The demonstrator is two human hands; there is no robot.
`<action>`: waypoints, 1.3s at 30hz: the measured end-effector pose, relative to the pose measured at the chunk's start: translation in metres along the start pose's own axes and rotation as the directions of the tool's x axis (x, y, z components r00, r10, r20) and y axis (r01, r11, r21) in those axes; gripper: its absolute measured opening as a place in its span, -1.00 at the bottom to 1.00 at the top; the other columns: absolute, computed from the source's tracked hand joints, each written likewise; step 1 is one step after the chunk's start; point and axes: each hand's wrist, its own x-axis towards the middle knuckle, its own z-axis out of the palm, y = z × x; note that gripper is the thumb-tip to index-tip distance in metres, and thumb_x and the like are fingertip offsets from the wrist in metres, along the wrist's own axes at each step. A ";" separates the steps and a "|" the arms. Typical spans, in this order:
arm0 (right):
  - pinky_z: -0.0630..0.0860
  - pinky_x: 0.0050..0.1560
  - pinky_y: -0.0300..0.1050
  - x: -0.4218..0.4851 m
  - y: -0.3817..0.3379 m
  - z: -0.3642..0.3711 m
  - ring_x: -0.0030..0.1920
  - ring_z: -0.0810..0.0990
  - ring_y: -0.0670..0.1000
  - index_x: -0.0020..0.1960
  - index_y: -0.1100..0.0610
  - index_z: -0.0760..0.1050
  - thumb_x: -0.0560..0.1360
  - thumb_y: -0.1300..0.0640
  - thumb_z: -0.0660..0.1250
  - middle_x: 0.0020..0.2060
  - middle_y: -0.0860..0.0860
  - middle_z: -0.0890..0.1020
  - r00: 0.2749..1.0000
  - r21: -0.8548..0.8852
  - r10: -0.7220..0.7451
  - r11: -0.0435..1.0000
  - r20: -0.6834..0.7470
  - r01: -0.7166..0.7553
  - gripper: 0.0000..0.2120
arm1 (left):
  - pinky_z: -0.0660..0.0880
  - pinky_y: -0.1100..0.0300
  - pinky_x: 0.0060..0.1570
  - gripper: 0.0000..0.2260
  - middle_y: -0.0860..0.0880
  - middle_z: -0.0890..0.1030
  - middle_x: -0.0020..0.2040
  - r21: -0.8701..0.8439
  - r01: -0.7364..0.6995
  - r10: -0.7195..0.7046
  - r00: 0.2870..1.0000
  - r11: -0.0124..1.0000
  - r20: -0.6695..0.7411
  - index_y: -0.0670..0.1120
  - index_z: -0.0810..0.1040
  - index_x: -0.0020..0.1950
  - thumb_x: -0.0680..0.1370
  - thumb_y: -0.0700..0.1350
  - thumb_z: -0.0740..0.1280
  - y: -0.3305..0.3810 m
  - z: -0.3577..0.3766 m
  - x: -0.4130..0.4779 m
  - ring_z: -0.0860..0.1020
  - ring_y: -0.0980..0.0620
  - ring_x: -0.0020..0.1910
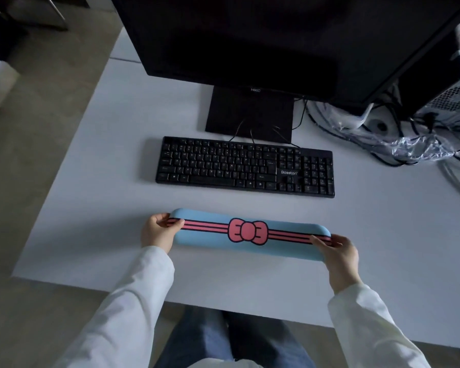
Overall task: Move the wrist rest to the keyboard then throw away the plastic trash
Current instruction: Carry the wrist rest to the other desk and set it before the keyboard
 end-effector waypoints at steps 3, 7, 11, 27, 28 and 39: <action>0.37 -0.17 -0.10 0.003 0.001 0.001 -0.18 0.48 0.12 0.00 0.32 0.58 0.36 0.12 0.43 -0.21 0.12 0.54 0.999 -0.067 -0.005 0.998 -0.053 0.001 -0.69 | 0.39 0.10 0.19 -0.61 -0.24 0.59 0.21 0.044 -0.010 0.010 1.000 0.999 -0.005 -0.26 0.48 0.19 0.41 -0.17 0.42 -0.001 0.001 0.000 0.55 -0.16 0.20; 0.36 0.18 -0.10 0.003 -0.004 -0.002 0.16 0.52 0.15 0.24 0.20 0.45 0.37 0.03 0.42 0.22 0.18 0.50 0.981 -0.015 -0.015 1.000 -0.192 0.012 -0.51 | 0.39 -0.02 0.29 -0.62 -0.20 0.57 0.23 0.085 -0.133 0.141 0.986 0.987 -0.092 -0.23 0.48 0.16 0.41 -0.10 0.42 0.003 -0.002 -0.002 0.52 -0.16 0.22; 0.31 0.20 -0.11 -0.004 -0.016 0.004 0.22 0.49 0.16 0.24 0.21 0.44 0.47 0.06 0.30 0.23 0.22 0.47 0.964 -0.054 -0.131 0.991 -0.233 0.121 -0.60 | 0.38 -0.02 0.27 -0.68 -0.17 0.58 0.20 0.161 -0.260 0.279 0.955 0.952 -0.106 -0.19 0.50 0.13 0.44 -0.06 0.38 0.013 0.005 -0.012 0.50 -0.14 0.23; 0.33 -0.17 -0.06 -0.028 -0.003 0.097 -0.19 0.54 0.17 -0.16 0.11 0.56 0.40 0.06 0.22 -0.20 0.05 0.62 0.711 -0.531 -0.686 0.550 0.154 0.645 -0.81 | 0.27 0.20 -0.06 -0.83 -0.13 0.61 -0.19 0.480 -0.665 0.635 0.730 0.572 0.254 -0.12 0.60 -0.15 0.38 -0.06 0.30 -0.006 0.084 -0.045 0.54 -0.22 -0.12; 0.27 -0.17 -0.08 -0.025 -0.002 0.101 -0.20 0.54 0.17 -0.17 0.11 0.56 0.39 0.06 0.23 -0.20 0.05 0.62 0.680 -0.548 -0.711 0.501 0.180 0.670 -0.83 | 0.26 0.19 -0.05 -0.81 -0.13 0.61 -0.17 0.482 -0.673 0.635 0.724 0.562 0.270 -0.12 0.60 -0.13 0.37 -0.06 0.27 -0.006 0.090 -0.043 0.53 -0.20 -0.09; 0.29 -0.12 -0.06 -0.006 0.010 0.116 -0.16 0.44 0.13 -0.11 0.15 0.52 0.40 0.08 0.20 -0.17 0.11 0.58 0.574 -0.548 -0.786 0.384 0.228 0.743 -0.81 | 0.24 0.14 -0.11 -0.87 -0.03 0.60 -0.19 0.638 -0.730 0.813 0.514 0.246 0.275 -0.02 0.53 -0.16 0.41 -0.01 0.25 -0.025 0.108 -0.018 0.33 0.00 -0.12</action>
